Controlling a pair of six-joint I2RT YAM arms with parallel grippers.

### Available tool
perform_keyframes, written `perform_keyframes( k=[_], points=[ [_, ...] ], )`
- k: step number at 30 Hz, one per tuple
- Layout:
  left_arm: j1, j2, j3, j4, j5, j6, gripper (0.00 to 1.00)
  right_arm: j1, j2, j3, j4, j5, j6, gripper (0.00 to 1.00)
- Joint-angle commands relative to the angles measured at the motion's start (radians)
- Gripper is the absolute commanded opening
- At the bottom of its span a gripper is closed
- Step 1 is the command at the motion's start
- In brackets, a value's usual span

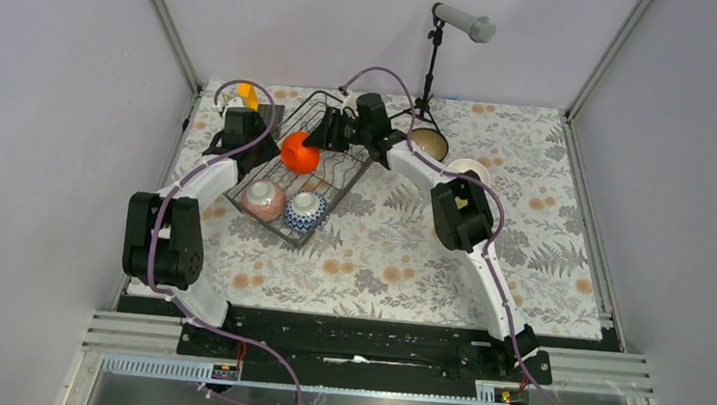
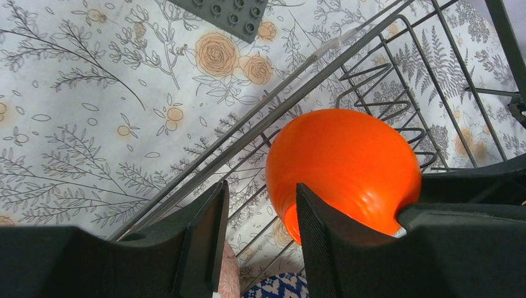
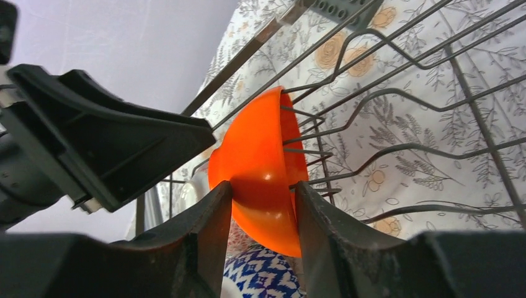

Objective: Unload the bowls from the dish rack

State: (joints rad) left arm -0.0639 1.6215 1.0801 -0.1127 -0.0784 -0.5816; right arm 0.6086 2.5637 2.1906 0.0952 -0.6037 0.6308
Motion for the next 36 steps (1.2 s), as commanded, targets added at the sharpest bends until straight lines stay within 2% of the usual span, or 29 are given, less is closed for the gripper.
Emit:
perform_keyframes(
  k=[1,8,15,26,31,36],
  points=[
    [0.009,0.022,-0.014,0.071,0.053,-0.017,0.48,0.001,-0.095,-0.092,0.159,-0.090,0.074,0.43],
    [0.009,0.016,-0.025,0.079,0.056,-0.028,0.47,0.002,-0.112,-0.135,0.225,-0.133,0.120,0.30],
    [0.009,-0.037,-0.050,0.087,0.014,-0.049,0.47,0.003,-0.096,-0.150,0.307,-0.172,0.189,0.09],
    [0.010,-0.148,-0.121,0.136,-0.066,-0.087,0.45,0.005,-0.091,-0.161,0.476,-0.227,0.317,0.00],
    [0.010,-0.197,-0.152,0.164,-0.090,-0.099,0.45,0.014,-0.090,-0.162,0.573,-0.247,0.404,0.00],
    [0.010,-0.285,-0.222,0.219,-0.125,-0.131,0.45,0.035,-0.136,-0.171,0.608,-0.278,0.408,0.00]
  ],
)
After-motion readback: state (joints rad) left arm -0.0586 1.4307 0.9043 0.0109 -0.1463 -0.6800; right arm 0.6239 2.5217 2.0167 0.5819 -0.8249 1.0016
